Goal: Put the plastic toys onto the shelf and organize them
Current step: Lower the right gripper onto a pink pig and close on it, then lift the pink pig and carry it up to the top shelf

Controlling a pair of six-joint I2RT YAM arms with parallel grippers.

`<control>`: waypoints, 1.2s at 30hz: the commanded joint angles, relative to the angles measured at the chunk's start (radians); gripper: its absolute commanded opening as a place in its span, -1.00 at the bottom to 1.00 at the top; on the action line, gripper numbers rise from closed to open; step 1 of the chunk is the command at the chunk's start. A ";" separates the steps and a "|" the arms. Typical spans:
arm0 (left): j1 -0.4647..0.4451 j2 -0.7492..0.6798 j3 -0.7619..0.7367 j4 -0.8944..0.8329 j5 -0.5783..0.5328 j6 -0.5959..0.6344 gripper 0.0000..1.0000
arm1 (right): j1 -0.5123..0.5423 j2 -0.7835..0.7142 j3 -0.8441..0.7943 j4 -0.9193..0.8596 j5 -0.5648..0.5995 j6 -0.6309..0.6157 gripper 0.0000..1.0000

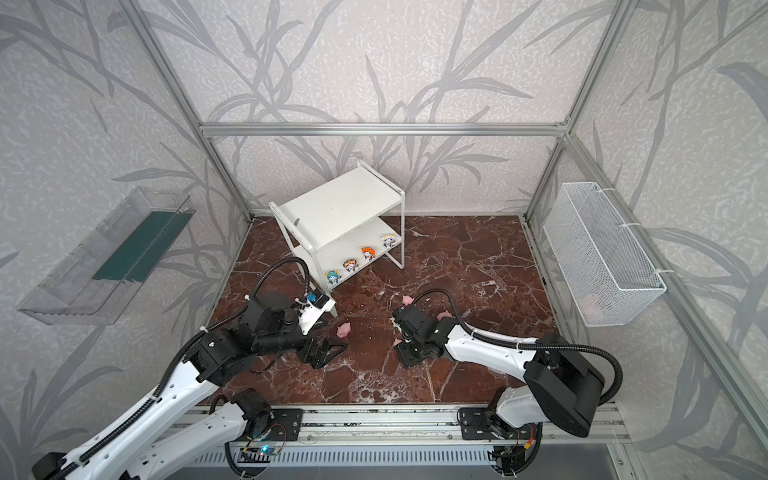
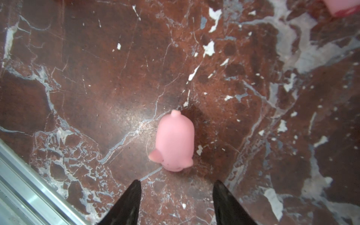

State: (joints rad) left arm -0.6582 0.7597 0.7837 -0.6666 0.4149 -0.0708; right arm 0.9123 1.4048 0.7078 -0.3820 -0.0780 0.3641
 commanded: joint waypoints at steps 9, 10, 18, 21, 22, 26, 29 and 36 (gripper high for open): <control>-0.008 -0.017 0.024 -0.015 -0.031 0.016 0.99 | 0.042 0.100 0.084 0.043 0.150 0.002 -0.03; -0.009 -0.017 0.027 -0.024 -0.040 0.014 0.98 | 0.045 0.109 0.093 0.036 0.155 -0.005 -0.11; -0.016 -0.095 0.029 -0.057 -0.170 0.006 0.98 | 0.049 0.077 0.138 -0.006 0.166 -0.053 -0.42; -0.016 -0.127 0.026 -0.059 -0.212 -0.002 0.99 | 0.049 0.061 0.159 -0.027 0.170 -0.071 -0.46; -0.015 -0.134 0.027 -0.062 -0.226 -0.007 0.99 | 0.049 0.055 0.169 -0.036 0.171 -0.078 -0.46; -0.017 -0.161 0.028 -0.075 -0.273 -0.025 0.98 | 0.042 0.015 0.250 -0.100 0.189 -0.142 -0.47; -0.016 -0.164 0.035 -0.093 -0.311 -0.035 0.98 | 0.014 -0.021 0.355 -0.182 0.151 -0.241 -0.47; -0.016 -0.176 0.042 -0.088 -0.416 -0.024 0.98 | -0.081 -0.075 0.660 -0.312 -0.015 -0.446 -0.46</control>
State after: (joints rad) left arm -0.6697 0.5968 0.7860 -0.7410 0.0750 -0.0982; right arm 0.8589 1.3529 1.2552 -0.5968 -0.0101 0.0383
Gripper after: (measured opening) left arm 0.992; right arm 0.271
